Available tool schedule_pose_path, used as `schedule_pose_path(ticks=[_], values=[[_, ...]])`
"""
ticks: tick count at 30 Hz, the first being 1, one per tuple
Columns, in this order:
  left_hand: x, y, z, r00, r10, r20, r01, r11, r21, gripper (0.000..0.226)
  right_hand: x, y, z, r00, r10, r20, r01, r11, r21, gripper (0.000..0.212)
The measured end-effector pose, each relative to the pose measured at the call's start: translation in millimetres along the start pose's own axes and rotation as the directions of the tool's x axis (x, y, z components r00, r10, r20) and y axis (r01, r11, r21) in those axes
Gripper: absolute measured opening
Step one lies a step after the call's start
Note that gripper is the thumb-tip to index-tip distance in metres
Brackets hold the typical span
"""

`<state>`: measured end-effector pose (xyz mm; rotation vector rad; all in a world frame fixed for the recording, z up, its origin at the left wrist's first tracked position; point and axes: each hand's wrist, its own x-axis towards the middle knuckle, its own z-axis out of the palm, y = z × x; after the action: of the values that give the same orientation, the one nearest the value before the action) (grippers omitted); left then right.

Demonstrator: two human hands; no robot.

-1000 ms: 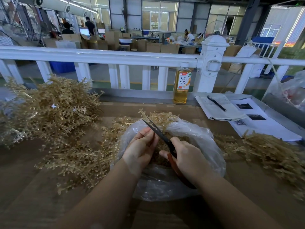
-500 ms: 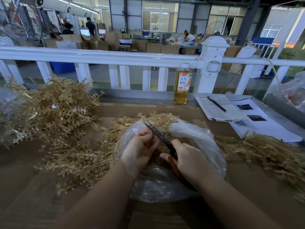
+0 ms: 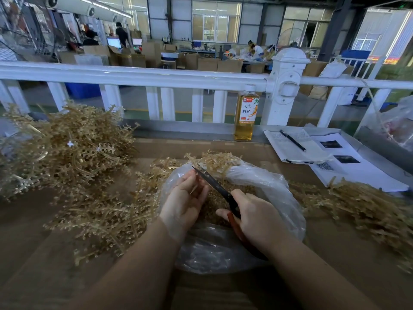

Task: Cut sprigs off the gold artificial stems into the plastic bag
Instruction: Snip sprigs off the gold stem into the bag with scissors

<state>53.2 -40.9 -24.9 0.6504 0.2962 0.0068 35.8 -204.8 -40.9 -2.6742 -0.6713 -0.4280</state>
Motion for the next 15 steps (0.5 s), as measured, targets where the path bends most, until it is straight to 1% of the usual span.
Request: schedule_pose_path(ticks=[3,7,9,12,15], values=[[-1.1,2.6,-4.8,0.997,-0.028,0.069,0.028,1.000,-0.008,0.008,-0.4,-0.6,-0.6,1.000,-0.004,-0.009,0.004,1.000,0.002,0.039],[-0.2,1.9,-6.6,0.990,-0.027,0.138,0.027,1.000,-0.001,0.013,0.8,0.3,-4.1,1.000,-0.009,-0.003,0.009,1.000,0.012,0.043],[0.4,1.6,-7.0,0.988,-0.027,0.151,0.031,0.999,-0.021,0.016,1.2,0.8,-6.0,1.000,-0.019,0.000,0.019,1.000,0.016,0.043],[-0.5,2.3,-7.2,0.987,-0.023,0.157,0.023,1.000,0.001,0.017,0.1,0.8,-6.6,1.000,-0.018,0.011,0.018,1.000,0.007,0.042],[-0.5,0.3,-7.0,0.995,0.003,0.100,-0.007,0.999,0.033,0.014,-0.7,1.0,-5.7,1.000,-0.007,0.030,0.007,1.000,-0.013,0.042]])
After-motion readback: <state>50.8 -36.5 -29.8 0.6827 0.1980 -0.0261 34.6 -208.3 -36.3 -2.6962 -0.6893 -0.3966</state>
